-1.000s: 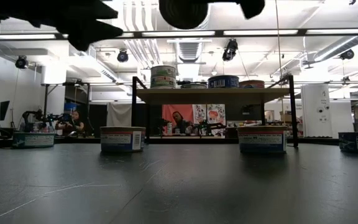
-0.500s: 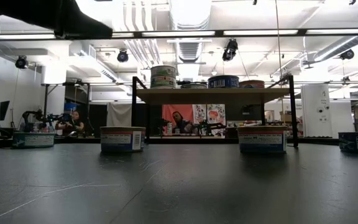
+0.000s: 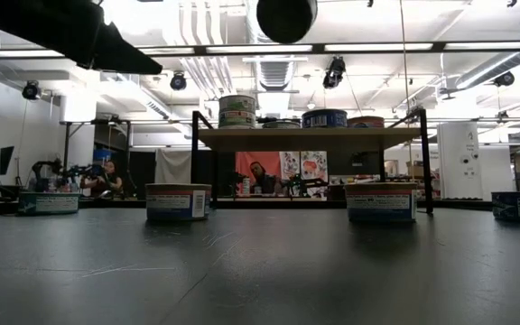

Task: Stack canned seafood by type on shelf
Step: Put the yellow tuna can on the shelf, then put the green blue tuna can on the shelf

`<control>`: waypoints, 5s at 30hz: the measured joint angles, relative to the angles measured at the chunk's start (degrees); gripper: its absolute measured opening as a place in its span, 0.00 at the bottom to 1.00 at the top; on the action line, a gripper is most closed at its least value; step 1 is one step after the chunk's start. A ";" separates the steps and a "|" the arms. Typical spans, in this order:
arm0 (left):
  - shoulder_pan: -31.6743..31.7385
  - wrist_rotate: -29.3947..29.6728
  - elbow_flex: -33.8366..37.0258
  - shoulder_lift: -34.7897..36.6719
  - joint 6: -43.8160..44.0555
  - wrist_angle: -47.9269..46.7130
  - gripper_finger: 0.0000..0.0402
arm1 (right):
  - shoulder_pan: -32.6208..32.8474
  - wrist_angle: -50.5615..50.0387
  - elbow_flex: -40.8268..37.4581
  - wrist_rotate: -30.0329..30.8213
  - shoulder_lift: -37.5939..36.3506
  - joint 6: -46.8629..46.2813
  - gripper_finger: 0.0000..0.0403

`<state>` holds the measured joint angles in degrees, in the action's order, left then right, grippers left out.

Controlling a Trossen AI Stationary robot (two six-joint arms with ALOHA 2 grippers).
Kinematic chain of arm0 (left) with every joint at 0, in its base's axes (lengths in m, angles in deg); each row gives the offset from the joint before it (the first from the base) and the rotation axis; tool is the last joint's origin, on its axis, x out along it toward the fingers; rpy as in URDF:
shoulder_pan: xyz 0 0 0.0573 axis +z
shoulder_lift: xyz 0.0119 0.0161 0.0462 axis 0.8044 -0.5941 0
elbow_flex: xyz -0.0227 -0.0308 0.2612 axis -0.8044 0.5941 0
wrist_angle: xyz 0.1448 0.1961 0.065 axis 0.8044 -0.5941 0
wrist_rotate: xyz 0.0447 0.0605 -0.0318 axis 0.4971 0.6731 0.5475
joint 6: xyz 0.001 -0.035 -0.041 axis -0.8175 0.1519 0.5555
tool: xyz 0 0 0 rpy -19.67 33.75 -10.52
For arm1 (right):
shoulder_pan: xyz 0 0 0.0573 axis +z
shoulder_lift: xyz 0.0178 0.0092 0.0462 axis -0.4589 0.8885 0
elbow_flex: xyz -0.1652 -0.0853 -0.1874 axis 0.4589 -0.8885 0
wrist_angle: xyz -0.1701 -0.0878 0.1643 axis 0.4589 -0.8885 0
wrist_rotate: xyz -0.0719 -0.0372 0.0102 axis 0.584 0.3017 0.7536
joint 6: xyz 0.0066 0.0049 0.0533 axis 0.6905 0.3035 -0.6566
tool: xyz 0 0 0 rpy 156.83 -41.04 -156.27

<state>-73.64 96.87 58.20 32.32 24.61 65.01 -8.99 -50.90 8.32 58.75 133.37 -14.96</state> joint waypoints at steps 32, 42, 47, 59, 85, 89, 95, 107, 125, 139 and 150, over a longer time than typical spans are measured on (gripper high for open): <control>-0.13 -7.56 -3.29 0.24 14.31 -1.82 0.55 | -18.60 5.53 -0.24 -25.04 3.73 25.24 0.33; -0.12 -7.56 -6.99 0.42 19.58 -13.71 0.55 | -20.51 16.97 -0.31 -20.91 12.19 36.00 0.33; -0.12 -7.54 -7.28 0.42 20.82 -15.26 0.55 | -21.61 17.10 -0.31 -20.91 13.06 36.13 0.33; -0.12 -7.21 -7.19 0.39 19.89 -15.28 0.55 | -21.75 17.25 -0.31 -21.76 13.95 33.52 0.33; -0.12 -6.99 -7.08 0.24 19.41 -15.30 0.55 | -22.38 17.28 -0.26 -22.85 15.51 25.76 0.66; -0.12 -6.99 -7.08 0.22 19.41 -15.28 0.55 | -23.31 17.37 -0.22 -24.80 15.51 23.38 0.70; -0.12 -6.99 -7.08 0.22 19.41 -15.27 0.55 | -25.08 17.34 -0.22 -25.22 15.66 19.40 0.73; -0.12 -7.02 -7.08 -0.11 19.41 -15.24 0.55 | -26.21 19.14 -0.20 -30.91 15.68 13.84 0.76; -0.12 -7.04 -7.08 -0.26 19.42 -15.24 0.55 | -24.80 13.35 2.14 -30.50 11.36 11.29 0.69; -0.10 -7.10 -7.08 -0.28 10.88 -15.26 0.55 | -20.35 11.77 -9.67 -31.06 5.69 -4.90 0.12; -0.10 -7.17 -7.08 -0.28 1.06 -15.28 0.55 | -17.99 33.27 -18.78 -27.40 5.58 -3.79 0.03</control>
<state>-73.74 89.70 51.12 32.04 25.66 49.74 -26.98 -17.63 -10.45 31.35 138.95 -18.74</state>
